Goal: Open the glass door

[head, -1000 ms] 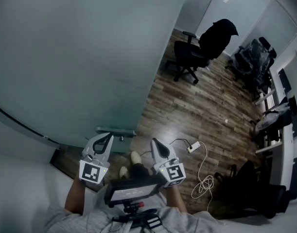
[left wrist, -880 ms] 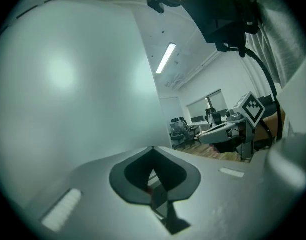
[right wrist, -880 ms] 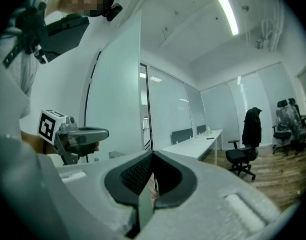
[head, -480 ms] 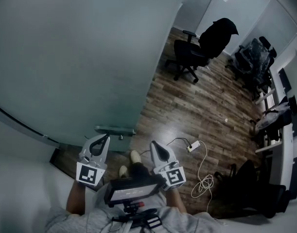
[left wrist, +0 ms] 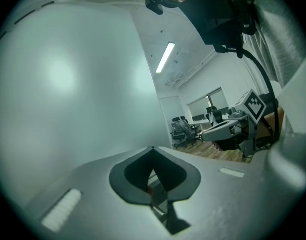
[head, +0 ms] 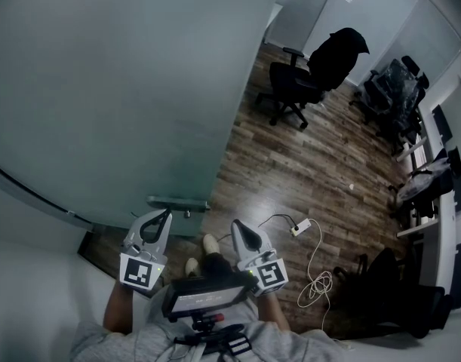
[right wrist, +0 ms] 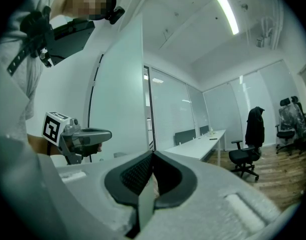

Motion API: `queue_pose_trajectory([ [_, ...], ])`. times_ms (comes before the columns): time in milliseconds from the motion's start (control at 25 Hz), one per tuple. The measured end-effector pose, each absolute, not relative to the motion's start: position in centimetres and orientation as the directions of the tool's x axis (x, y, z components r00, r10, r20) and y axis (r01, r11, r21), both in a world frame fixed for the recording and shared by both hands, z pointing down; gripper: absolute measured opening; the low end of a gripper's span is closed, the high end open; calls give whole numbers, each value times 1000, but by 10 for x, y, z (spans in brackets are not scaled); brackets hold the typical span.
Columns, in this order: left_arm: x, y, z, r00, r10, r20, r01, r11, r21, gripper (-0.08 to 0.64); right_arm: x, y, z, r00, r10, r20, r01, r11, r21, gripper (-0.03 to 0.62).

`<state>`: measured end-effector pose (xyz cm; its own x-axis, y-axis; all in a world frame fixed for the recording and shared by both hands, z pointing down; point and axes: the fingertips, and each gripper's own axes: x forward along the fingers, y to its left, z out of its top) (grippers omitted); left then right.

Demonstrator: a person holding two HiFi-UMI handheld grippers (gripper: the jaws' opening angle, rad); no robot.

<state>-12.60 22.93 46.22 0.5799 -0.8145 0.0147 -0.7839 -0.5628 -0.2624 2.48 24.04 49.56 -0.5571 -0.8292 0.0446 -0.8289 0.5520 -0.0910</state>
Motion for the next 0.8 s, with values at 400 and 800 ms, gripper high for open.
queue_pose_trajectory([
  [400, -126, 231, 462, 580, -815, 14, -779, -560, -282, 2, 25, 242, 500, -563, -826, 38, -825, 558, -90, 2],
  [800, -122, 234, 464, 577, -817, 14, -787, -560, -258, 2, 31, 244, 505, -564, -824, 47, -825, 560, -78, 2],
])
